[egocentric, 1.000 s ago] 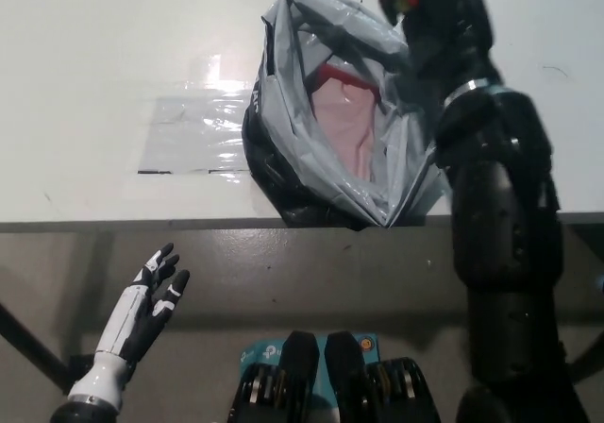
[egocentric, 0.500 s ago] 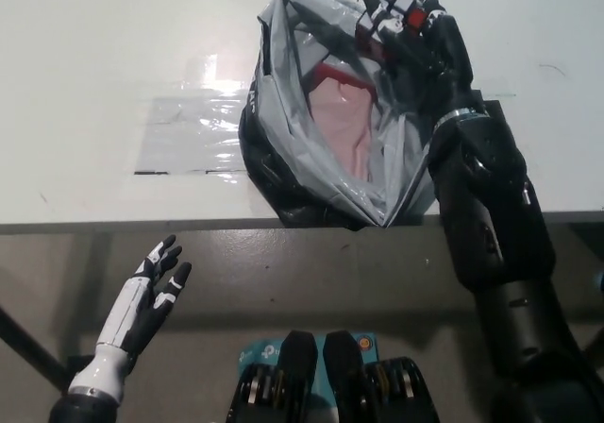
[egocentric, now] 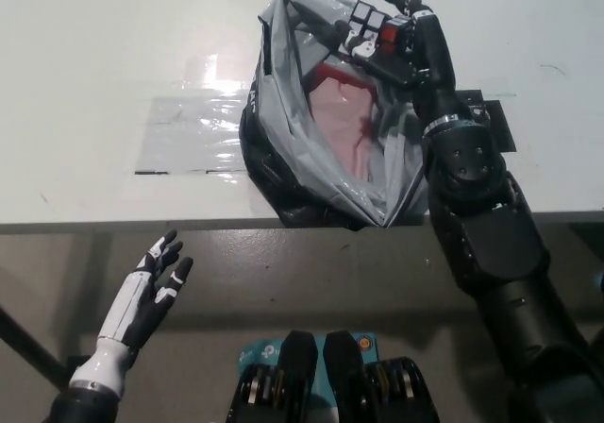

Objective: Use the right hand to pick up a rubix's cube and place it into a plastic bag and lift the bag

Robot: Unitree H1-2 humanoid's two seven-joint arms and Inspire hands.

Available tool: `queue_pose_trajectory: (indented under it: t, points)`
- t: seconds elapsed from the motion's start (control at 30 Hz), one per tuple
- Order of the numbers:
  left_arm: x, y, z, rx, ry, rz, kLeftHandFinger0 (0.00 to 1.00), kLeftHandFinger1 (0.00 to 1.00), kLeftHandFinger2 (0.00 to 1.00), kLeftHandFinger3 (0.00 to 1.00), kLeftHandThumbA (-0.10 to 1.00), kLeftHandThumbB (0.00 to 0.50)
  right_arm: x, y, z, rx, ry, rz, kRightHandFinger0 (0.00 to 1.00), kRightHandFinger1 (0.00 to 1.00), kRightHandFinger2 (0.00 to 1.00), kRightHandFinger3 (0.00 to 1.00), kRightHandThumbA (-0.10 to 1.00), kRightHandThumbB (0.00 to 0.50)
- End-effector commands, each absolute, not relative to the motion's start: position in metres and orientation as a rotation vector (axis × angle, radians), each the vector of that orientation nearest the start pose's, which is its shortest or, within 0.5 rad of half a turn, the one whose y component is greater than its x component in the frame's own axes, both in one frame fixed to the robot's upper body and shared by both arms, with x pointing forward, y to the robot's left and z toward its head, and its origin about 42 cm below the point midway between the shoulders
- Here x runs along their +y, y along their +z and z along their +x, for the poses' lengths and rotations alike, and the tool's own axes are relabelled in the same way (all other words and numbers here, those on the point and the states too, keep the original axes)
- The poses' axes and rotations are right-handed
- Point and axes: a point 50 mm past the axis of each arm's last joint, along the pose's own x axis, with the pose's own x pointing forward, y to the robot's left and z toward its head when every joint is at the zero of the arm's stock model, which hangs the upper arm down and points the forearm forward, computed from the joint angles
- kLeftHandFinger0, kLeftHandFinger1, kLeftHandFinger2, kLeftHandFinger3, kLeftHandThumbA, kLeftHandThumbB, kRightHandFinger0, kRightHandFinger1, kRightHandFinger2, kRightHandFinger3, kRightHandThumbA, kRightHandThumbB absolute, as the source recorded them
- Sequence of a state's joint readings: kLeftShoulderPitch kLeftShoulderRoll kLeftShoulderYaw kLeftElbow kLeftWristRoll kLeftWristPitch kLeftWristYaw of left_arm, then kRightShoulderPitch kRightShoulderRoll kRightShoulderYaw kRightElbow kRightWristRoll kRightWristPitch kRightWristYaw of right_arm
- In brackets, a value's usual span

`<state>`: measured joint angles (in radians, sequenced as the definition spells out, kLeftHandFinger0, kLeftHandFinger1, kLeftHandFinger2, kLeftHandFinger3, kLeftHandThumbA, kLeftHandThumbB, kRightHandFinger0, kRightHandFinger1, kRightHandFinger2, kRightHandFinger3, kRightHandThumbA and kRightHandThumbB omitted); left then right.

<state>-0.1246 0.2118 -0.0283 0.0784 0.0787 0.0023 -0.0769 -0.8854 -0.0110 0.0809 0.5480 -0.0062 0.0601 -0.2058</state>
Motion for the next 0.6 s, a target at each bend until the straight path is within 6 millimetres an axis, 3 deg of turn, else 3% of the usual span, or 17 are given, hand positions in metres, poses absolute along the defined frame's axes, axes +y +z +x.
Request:
queue_pose_trajectory:
  t: [0.0, 0.03, 0.07, 0.1, 0.13, 0.2, 0.23, 0.27, 0.4, 0.57]
  points:
    - [0.2667, 0.1295, 0.3329, -0.077, -0.131, 0.316, 0.87, 1.0, 1.0, 1.0, 0.86, 0.171, -0.1079, 0.335, 0.5123, -0.447, 0.095, -0.165, 0.08, 0.54, 0.89, 0.93, -0.1, 0.228]
    - [0.2666, 0.1297, 0.3331, -0.076, -0.131, 0.315, 0.87, 1.0, 1.0, 1.0, 0.86, 0.171, -0.1079, 0.3352, 0.5121, -0.445, 0.099, -0.161, 0.08, 0.54, 0.89, 0.93, -0.1, 0.228]
    - [0.2667, 0.131, 0.3336, -0.079, -0.13, 0.318, 0.86, 1.0, 1.0, 1.0, 0.86, 0.166, -0.1086, 0.3357, 0.512, -0.393, 0.154, -0.143, 0.54, 1.0, 1.0, 1.0, 0.32, 0.438]
    - [0.2668, 0.1315, 0.3336, -0.08, -0.129, 0.319, 0.86, 1.0, 1.0, 1.0, 0.86, 0.166, -0.1091, 0.3359, 0.5116, -0.369, 0.181, -0.143, 0.54, 1.0, 1.0, 1.0, 0.32, 0.438]
    - [0.2669, 0.1318, 0.3333, -0.079, -0.129, 0.321, 0.86, 1.0, 1.0, 1.0, 0.86, 0.167, -0.1101, 0.3355, 0.5108, -0.341, 0.222, -0.144, 0.95, 1.0, 1.0, 1.0, 0.37, 0.406]
    - [0.267, 0.132, 0.3333, -0.079, -0.129, 0.323, 0.86, 1.0, 1.0, 1.0, 0.86, 0.172, -0.1112, 0.3349, 0.5103, -0.33, 0.252, -0.142, 1.0, 1.0, 1.0, 1.0, 0.41, 0.435]
    - [0.2668, 0.1333, 0.334, -0.083, -0.13, 0.326, 0.85, 1.0, 1.0, 1.0, 0.88, 0.188, -0.1129, 0.3352, 0.5097, -0.333, 0.274, -0.192, 1.0, 1.0, 1.0, 1.0, 0.55, 0.47]
    - [0.2666, 0.1344, 0.3347, -0.085, -0.13, 0.326, 0.85, 1.0, 1.0, 1.0, 0.88, 0.188, -0.1139, 0.336, 0.5095, -0.338, 0.279, -0.236, 1.0, 1.0, 1.0, 1.0, 0.62, 0.498]
    - [0.2669, 0.1351, 0.3359, -0.085, -0.126, 0.308, 0.86, 1.0, 1.0, 1.0, 0.85, 0.181, -0.1152, 0.3381, 0.5099, -0.332, 0.288, -0.323, 1.0, 1.0, 1.0, 1.0, 0.75, 0.5]
    - [0.2663, 0.1378, 0.3371, -0.097, -0.128, 0.319, 0.84, 1.0, 1.0, 1.0, 0.86, 0.171, -0.1176, 0.3391, 0.5098, -0.317, 0.289, -0.338, 1.0, 1.0, 1.0, 1.0, 0.75, 0.49]
